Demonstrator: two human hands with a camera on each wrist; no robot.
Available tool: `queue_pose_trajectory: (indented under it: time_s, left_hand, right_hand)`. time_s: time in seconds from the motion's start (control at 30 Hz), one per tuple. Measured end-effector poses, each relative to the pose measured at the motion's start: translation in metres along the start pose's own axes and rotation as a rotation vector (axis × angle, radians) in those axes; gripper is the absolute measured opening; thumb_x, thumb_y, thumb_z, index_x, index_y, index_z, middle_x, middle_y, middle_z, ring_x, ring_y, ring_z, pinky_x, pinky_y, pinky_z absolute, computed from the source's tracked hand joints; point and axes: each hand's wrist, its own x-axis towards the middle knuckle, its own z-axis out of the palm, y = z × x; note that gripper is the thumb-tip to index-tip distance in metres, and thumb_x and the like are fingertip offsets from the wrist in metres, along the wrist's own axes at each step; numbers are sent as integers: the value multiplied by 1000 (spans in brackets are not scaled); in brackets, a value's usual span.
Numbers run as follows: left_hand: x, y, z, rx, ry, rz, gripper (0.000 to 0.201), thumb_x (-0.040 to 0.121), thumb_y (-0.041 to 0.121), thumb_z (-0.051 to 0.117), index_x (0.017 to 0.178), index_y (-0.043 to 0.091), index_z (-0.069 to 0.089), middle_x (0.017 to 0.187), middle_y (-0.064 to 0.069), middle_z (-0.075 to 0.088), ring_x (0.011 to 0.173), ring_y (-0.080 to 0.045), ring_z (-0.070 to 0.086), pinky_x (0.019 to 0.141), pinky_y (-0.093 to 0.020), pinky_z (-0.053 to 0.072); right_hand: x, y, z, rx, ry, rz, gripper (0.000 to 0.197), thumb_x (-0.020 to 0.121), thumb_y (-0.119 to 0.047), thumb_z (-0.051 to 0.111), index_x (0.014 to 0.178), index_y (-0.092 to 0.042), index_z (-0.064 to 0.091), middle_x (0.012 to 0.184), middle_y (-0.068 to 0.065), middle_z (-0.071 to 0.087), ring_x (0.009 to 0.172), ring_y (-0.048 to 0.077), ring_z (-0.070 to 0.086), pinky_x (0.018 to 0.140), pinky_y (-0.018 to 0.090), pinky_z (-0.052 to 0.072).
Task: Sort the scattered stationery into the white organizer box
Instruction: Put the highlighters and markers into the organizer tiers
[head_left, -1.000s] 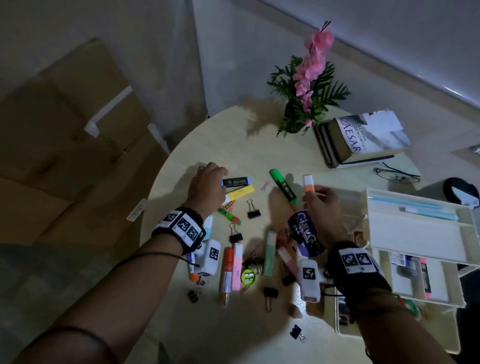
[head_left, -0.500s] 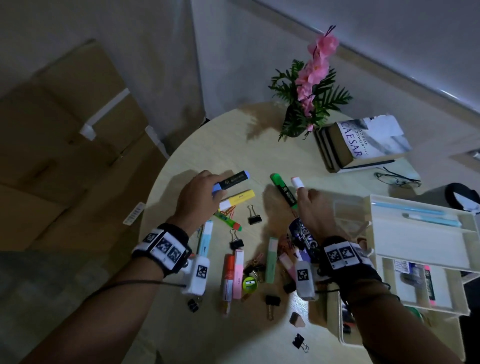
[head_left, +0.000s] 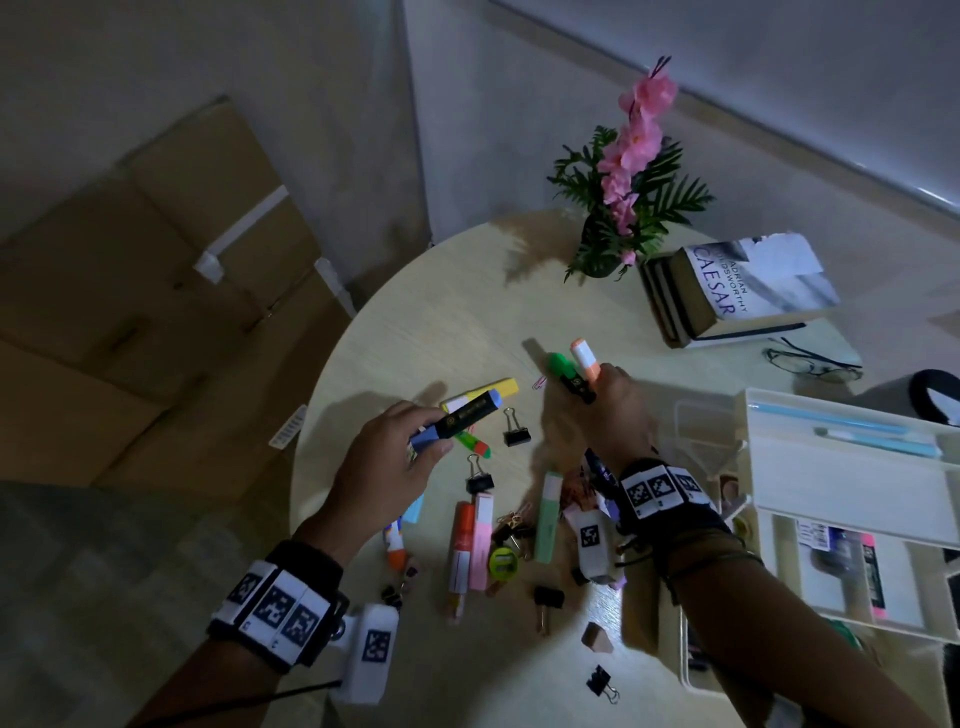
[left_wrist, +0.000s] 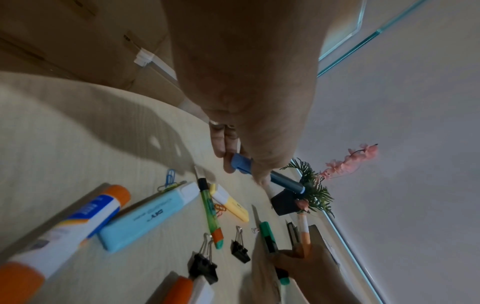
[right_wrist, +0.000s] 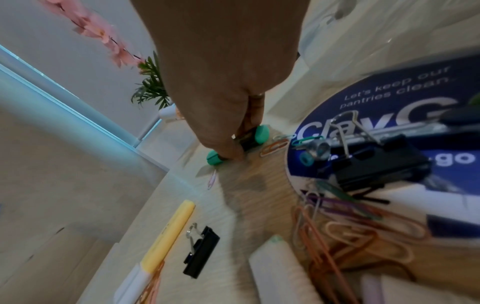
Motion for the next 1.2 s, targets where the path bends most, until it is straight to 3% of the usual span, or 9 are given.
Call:
queue_pose_trajectory:
  time_s: [0.1, 0.37, 0.5, 0.63, 0.73, 0.9, 1.03, 1.13, 1.2]
  left_hand:
    - [-5, 16, 4, -33, 33, 15, 28, 95, 26, 75, 122, 21, 71, 112, 9, 68, 102, -9, 66, 86, -41, 59]
    - [-15, 100, 37, -341, -50, -6, 36, 85, 7, 84, 110, 32, 77, 103, 16, 79, 96, -3, 75, 85, -28, 60]
    - [-25, 145, 73, -299, -169, 85, 31, 93, 11, 77, 120, 27, 77, 104, 16, 79, 99, -3, 74, 82, -25, 59]
    - [-45, 193, 112, -258, -274, 151, 30, 98, 10, 70, 125, 23, 74, 97, 13, 80, 91, -9, 77, 81, -20, 57]
    - [-55, 216, 140, -166, -341, 238, 31, 102, 15, 66, 132, 22, 72, 99, 15, 77, 80, 2, 73, 75, -28, 59]
    - [-72, 254, 179, -20, -347, 343, 29, 106, 7, 57, 132, 7, 69, 113, -3, 76, 93, 22, 58, 82, 3, 39]
    - [-86, 270, 193, 26, -382, 370, 34, 109, 22, 49, 138, 11, 63, 119, -1, 72, 95, 7, 63, 84, -30, 58]
    - [-90, 277, 198, 73, -385, 379, 31, 108, 20, 52, 136, 12, 64, 118, 3, 70, 93, 20, 59, 79, -13, 49]
    - [-91, 279, 199, 90, -360, 381, 32, 108, 24, 53, 134, 13, 66, 117, 3, 72, 93, 15, 61, 80, -15, 51]
  right_hand:
    - [-12, -7, -16, 112, 49, -14, 13, 86, -15, 73, 95, -10, 64, 82, 3, 62, 76, 31, 64, 59, 31, 36]
    - [-109, 8, -110, 389, 105, -89, 22, 87, -31, 83, 97, -18, 67, 81, -3, 72, 71, 10, 70, 65, 41, 60]
    - [-167, 65, -157, 458, 159, -89, 22, 88, -30, 84, 93, -17, 67, 78, 0, 71, 68, 22, 69, 61, 47, 57]
    - [-219, 133, -199, 387, 266, 30, 18, 84, -23, 86, 96, -21, 73, 84, -10, 76, 78, 7, 73, 70, 44, 60]
    - [-244, 180, -222, 407, 354, 101, 18, 84, -13, 87, 94, -18, 73, 84, -9, 77, 78, 8, 74, 70, 44, 62]
    - [-251, 229, -239, 273, 435, 181, 22, 84, -21, 87, 85, -13, 67, 76, 0, 70, 70, 15, 67, 64, 28, 51]
    - [-229, 251, -229, 154, 416, 229, 30, 84, -34, 82, 82, -19, 56, 74, 3, 60, 65, 23, 59, 56, 37, 45]
    - [-209, 256, -218, 89, 397, 252, 28, 85, -40, 78, 86, -22, 55, 76, 2, 60, 66, 24, 58, 55, 37, 48]
    - [-198, 256, -211, 74, 386, 264, 26, 86, -40, 75, 90, -23, 56, 77, 0, 62, 68, 24, 59, 56, 36, 47]
